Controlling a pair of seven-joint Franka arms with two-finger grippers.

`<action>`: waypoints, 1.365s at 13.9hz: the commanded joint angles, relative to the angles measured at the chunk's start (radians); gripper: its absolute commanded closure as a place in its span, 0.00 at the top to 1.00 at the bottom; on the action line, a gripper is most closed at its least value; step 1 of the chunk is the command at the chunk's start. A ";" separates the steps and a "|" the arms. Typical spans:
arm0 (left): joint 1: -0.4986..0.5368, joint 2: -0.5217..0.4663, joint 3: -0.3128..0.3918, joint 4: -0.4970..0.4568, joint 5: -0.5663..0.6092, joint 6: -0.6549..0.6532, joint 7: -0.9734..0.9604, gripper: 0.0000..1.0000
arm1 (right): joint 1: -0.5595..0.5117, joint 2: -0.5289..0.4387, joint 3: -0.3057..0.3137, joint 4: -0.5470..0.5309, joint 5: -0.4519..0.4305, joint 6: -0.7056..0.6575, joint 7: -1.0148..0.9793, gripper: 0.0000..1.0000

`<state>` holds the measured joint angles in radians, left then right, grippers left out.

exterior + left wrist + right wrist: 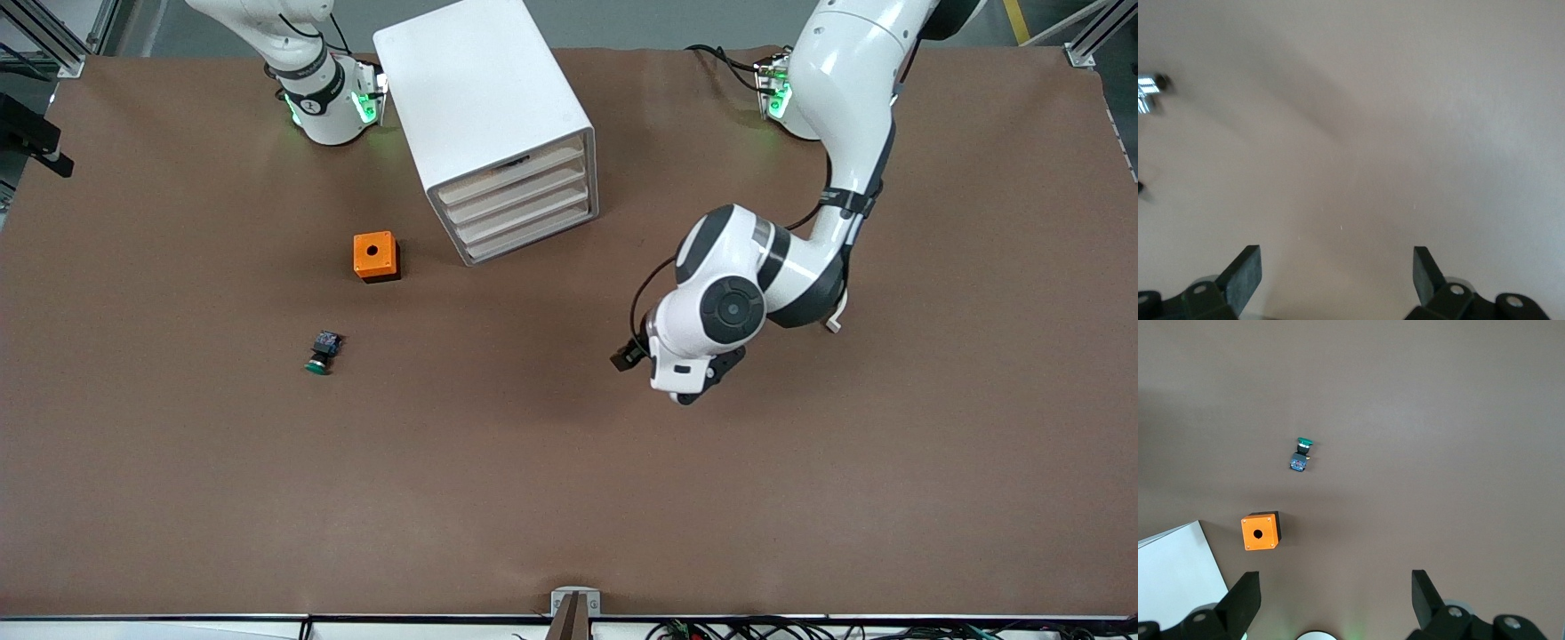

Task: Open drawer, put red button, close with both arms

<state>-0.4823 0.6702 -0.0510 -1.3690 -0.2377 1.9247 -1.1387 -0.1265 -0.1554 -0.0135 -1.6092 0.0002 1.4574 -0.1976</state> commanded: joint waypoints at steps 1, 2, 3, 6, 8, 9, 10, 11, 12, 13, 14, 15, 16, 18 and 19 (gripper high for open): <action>0.031 -0.012 -0.003 0.001 0.070 0.007 -0.003 1.00 | 0.004 -0.023 -0.002 -0.021 0.020 0.014 0.001 1.00; 0.048 -0.011 -0.007 0.001 0.083 0.007 -0.004 1.00 | 0.002 -0.023 -0.003 -0.021 0.043 0.015 0.001 1.00; 0.050 -0.015 -0.007 0.001 0.084 0.005 -0.003 1.00 | 0.002 -0.023 -0.005 -0.021 0.052 0.017 0.001 1.00; 0.088 -0.047 -0.001 -0.001 0.106 -0.059 0.039 1.00 | 0.002 -0.023 -0.005 -0.021 0.052 0.014 0.001 1.00; 0.125 -0.104 -0.004 -0.004 0.138 -0.197 0.227 1.00 | 0.002 -0.026 -0.002 -0.021 0.052 0.005 0.001 1.00; 0.151 -0.136 -0.006 -0.007 0.138 -0.246 0.311 1.00 | 0.002 -0.026 -0.002 -0.021 0.050 0.003 0.001 1.00; 0.165 -0.164 -0.006 -0.015 0.138 -0.278 0.359 1.00 | 0.002 -0.026 -0.003 -0.021 0.047 0.000 0.001 1.00; 0.172 -0.193 -0.003 -0.025 0.141 -0.305 0.410 1.00 | 0.001 -0.026 -0.005 -0.018 0.041 -0.014 0.003 1.00; 0.201 -0.222 -0.003 -0.038 0.141 -0.329 0.475 1.00 | -0.004 -0.027 -0.008 -0.020 0.040 -0.022 0.001 1.00; 0.230 -0.251 -0.006 -0.056 0.141 -0.348 0.544 1.00 | -0.008 -0.027 -0.011 -0.018 0.038 -0.026 0.000 1.00; 0.252 -0.294 -0.006 -0.094 0.141 -0.363 0.616 1.00 | -0.015 -0.027 -0.013 -0.020 0.038 -0.028 0.000 1.00; 0.267 -0.338 -0.003 -0.142 0.141 -0.363 0.669 1.00 | -0.015 -0.029 -0.013 -0.020 0.038 -0.028 -0.002 1.00; 0.296 -0.387 -0.004 -0.192 0.147 -0.362 0.730 1.00 | -0.015 -0.027 -0.011 -0.020 0.038 -0.026 -0.002 1.00; 0.333 -0.464 -0.004 -0.281 0.181 -0.356 0.885 1.00 | -0.015 -0.027 -0.011 -0.020 0.038 -0.026 0.000 1.00; 0.359 -0.503 -0.004 -0.324 0.193 -0.340 0.960 1.00 | -0.015 -0.027 -0.011 -0.020 0.038 -0.026 0.000 1.00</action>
<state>-0.1586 0.2859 -0.0487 -1.5487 -0.0780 1.5508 -0.3056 -0.1324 -0.1591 -0.0298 -1.6102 0.0378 1.4320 -0.1975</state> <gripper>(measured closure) 0.000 0.000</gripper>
